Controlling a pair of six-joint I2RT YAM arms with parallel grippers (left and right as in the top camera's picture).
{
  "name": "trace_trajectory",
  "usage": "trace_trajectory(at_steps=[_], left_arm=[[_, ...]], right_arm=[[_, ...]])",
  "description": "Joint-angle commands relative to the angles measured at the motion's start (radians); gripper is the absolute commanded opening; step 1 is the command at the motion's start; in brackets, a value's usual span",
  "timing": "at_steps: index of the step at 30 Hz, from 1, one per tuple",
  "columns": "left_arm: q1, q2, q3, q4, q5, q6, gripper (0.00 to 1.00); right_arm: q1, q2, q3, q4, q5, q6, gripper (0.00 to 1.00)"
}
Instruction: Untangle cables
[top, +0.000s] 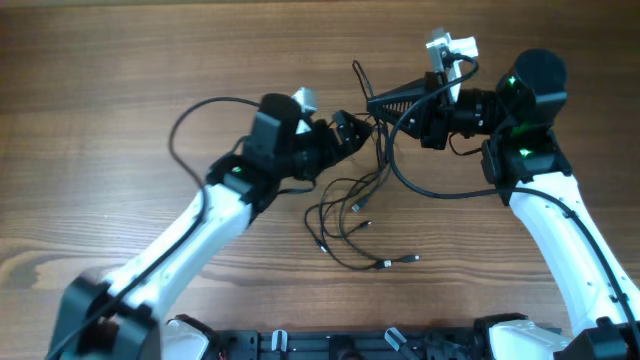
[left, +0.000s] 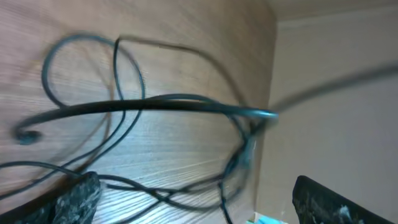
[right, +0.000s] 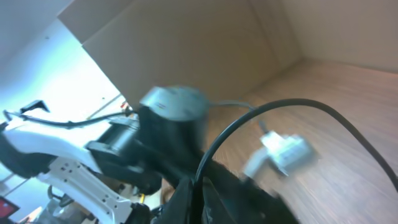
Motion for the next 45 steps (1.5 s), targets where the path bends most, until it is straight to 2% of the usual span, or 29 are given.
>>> trace_trajectory(at_steps=[1, 2, 5, 7, 9, 11, 13, 18, 22, 24, 25, 27, 29, 30, 31, 34, 37, 39, 43, 45], left_arm=[[-0.068, 0.134, 0.005, 0.197, 0.063, -0.103, 1.00], [-0.092, 0.169, 0.005, 0.280, 0.064, -0.103, 1.00], [-0.152, 0.251, 0.005, 0.353, 0.002, -0.111, 1.00], [-0.182, 0.301, 0.005, 0.264, -0.079, -0.111, 1.00], [-0.184, 0.335, 0.005, 0.098, -0.087, -0.109, 0.96], [-0.171, 0.338, 0.005, -0.018, -0.092, -0.094, 0.93], [-0.127, 0.338, 0.005, -0.171, -0.098, -0.094, 0.93], [-0.002, 0.338, 0.005, -0.325, -0.108, -0.093, 0.91], [0.126, 0.296, 0.005, -0.334, 0.047, 0.110, 0.90], [0.193, 0.238, 0.005, -0.332, 0.115, 0.197, 0.90], [0.219, 0.201, 0.005, -0.327, 0.140, 0.233, 0.88], [0.248, 0.127, 0.005, -0.314, 0.150, 0.265, 0.78], [0.252, 0.043, 0.005, -0.290, 0.145, 0.274, 0.61], [0.252, 0.012, 0.005, -0.281, 0.142, 0.273, 0.57], [0.251, -0.023, 0.005, -0.273, 0.142, 0.273, 0.47], [0.251, -0.093, 0.005, -0.271, 0.138, 0.273, 0.33], [0.251, -0.117, 0.005, -0.271, 0.138, 0.273, 0.22], [0.251, -0.117, 0.005, -0.276, 0.138, 0.273, 0.22], [0.252, -0.117, 0.005, -0.278, 0.138, 0.273, 0.45], [0.251, -0.117, 0.005, -0.279, 0.130, 0.273, 0.57]], right_arm=[[0.001, -0.020, 0.010, 0.016, -0.038, 0.023, 0.05], [0.001, -0.020, 0.010, 0.016, -0.039, 0.023, 0.05], [0.000, -0.020, 0.010, 0.016, -0.031, -0.019, 0.05], [-0.008, -0.020, 0.010, 0.051, 0.034, -0.033, 0.05], [-0.071, -0.020, 0.017, 0.156, 0.135, -0.039, 0.05], [-0.140, -0.020, 0.042, 0.164, 0.214, -0.039, 0.04], [-0.280, -0.020, 0.091, 0.109, 0.360, -0.047, 0.05], [-0.511, -0.019, 0.141, -0.039, 0.543, -0.069, 0.05], [-0.634, -0.017, 0.141, -0.146, 0.601, -0.113, 0.05], [-0.644, -0.014, 0.140, -0.207, 0.603, -0.155, 0.05], [-0.637, -0.013, 0.140, -0.252, 0.603, -0.182, 0.05], [-0.611, -0.013, 0.138, -0.336, 0.603, -0.191, 0.08], [-0.565, -0.010, 0.138, -0.449, 0.602, -0.199, 0.20], [-0.542, -0.008, 0.137, -0.493, 0.602, -0.199, 0.25], [-0.506, -0.003, 0.137, -0.549, 0.598, -0.200, 0.37], [-0.385, 0.018, 0.136, -0.725, 0.592, -0.207, 0.61], [-0.256, 0.056, 0.124, -0.812, 0.592, -0.209, 0.64], [-0.169, 0.090, 0.102, -0.830, 0.592, -0.209, 0.63], [-0.049, 0.163, 0.060, -0.836, 0.615, -0.209, 0.63], [-0.003, 0.209, 0.047, -0.855, 0.749, -0.204, 0.62]])
